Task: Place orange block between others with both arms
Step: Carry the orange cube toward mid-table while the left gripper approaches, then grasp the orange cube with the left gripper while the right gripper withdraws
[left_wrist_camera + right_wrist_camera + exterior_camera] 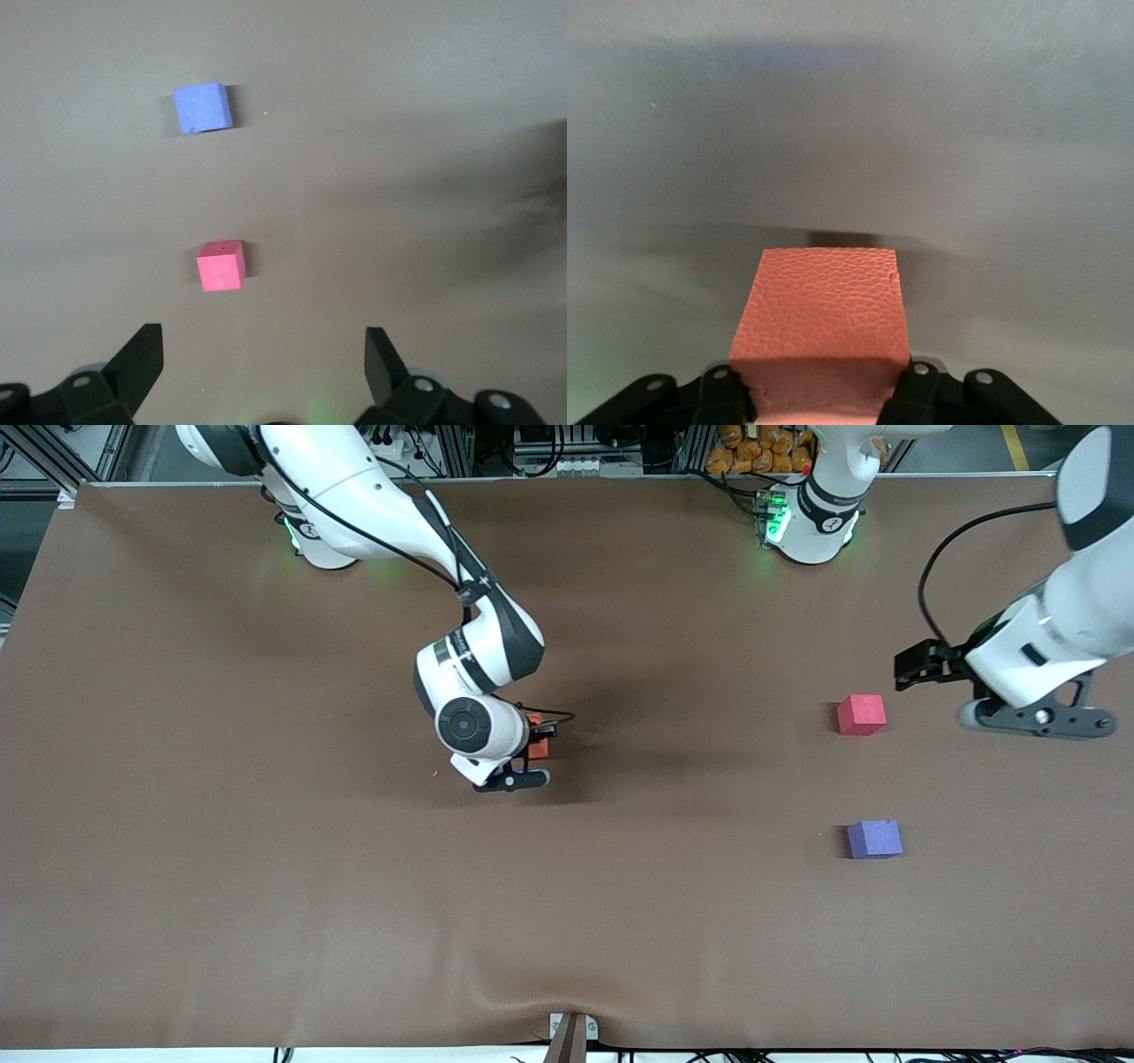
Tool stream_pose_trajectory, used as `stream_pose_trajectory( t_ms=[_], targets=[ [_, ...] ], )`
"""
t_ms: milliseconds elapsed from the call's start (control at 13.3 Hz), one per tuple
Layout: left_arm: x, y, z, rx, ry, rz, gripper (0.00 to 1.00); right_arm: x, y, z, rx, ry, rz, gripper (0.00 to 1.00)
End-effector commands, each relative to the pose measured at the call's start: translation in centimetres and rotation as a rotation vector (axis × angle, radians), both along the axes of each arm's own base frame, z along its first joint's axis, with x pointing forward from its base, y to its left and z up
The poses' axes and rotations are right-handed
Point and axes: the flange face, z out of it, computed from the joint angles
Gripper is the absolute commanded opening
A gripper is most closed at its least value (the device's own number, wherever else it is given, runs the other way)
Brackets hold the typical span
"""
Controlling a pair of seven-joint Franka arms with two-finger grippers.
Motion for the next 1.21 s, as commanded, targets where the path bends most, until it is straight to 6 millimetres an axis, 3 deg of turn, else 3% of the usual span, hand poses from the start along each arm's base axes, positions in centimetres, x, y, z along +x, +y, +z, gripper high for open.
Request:
stream_pose_trajectory(
  t_ms=[0,151,301,452,678,828,1130],
  targets=[
    [0.5,-2.7,-0.9,-0.007,-0.004,0.014,1.0,0.0,0.4,-0.4,0.001,0.006,-0.025,0.58],
    [0.7,-4.8,-2.3,0.0,0.008,0.022,1.0,-0.1,0.3,-1.3,-0.006,0.015,-0.028,0.67],
    [0.9,-6.3,-3.4,0.006,0.008,0.054,1.0,0.5,-0.3,-1.0,-0.002,0.012,-0.039,1.0],
    [1.3,-8.2,-4.8,0.008,0.01,0.079,1.0,1.6,-1.0,1.2,0.017,-0.014,-0.045,1.0],
    [1.4,-11.7,-7.2,0.017,0.01,0.115,1.0,4.2,-4.4,9.0,0.058,-0.038,-0.085,1.0],
    [1.8,-14.0,-9.1,0.021,0.016,0.127,1.0,5.6,-9.8,15.7,0.073,-0.004,-0.126,1.0],
    [0.9,-21.6,-12.4,0.029,0.018,0.108,1.0,6.4,-22.9,27.9,0.019,-0.04,-0.198,1.0]
  ],
)
